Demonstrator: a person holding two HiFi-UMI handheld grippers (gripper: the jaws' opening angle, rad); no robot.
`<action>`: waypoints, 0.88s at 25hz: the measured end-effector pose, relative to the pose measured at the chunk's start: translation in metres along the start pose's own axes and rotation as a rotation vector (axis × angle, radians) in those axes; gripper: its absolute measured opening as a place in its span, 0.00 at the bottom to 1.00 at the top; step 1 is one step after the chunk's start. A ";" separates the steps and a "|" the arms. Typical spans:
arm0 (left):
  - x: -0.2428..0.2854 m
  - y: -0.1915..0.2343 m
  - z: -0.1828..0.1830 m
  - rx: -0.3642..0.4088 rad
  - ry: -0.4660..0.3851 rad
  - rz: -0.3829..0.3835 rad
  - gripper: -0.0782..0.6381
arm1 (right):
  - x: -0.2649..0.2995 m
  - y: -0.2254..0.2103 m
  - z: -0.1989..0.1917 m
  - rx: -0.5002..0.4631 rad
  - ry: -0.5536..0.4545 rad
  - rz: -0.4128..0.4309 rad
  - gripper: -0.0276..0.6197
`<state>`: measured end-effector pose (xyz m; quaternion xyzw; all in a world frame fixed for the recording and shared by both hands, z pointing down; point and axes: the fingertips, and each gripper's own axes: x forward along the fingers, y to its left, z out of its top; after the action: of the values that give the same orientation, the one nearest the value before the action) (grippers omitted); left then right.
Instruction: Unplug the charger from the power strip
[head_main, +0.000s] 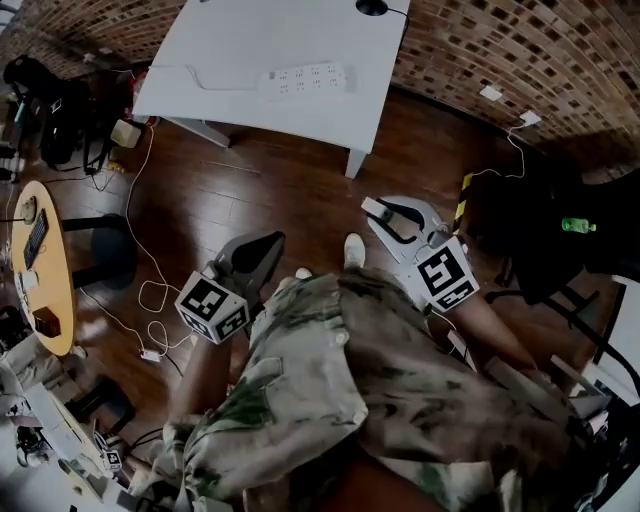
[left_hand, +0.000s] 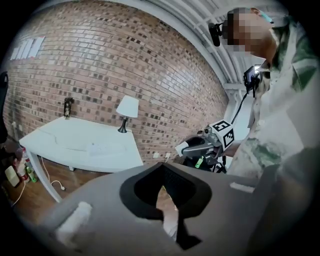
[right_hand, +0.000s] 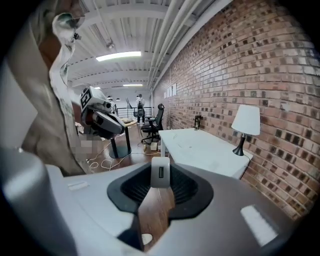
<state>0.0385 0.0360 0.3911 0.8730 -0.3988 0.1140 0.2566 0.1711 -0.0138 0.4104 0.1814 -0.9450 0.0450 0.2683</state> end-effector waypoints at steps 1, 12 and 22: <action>-0.006 -0.009 0.000 0.010 -0.006 -0.005 0.11 | -0.005 0.010 0.001 0.010 -0.005 0.005 0.21; -0.107 -0.056 -0.041 0.038 -0.144 -0.059 0.11 | -0.032 0.142 0.029 0.003 -0.008 -0.060 0.21; -0.151 -0.099 -0.078 0.086 -0.154 -0.094 0.11 | -0.091 0.235 0.022 0.028 -0.002 -0.112 0.21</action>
<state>0.0146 0.2288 0.3610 0.9072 -0.3706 0.0511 0.1925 0.1455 0.2295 0.3470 0.2377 -0.9330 0.0429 0.2669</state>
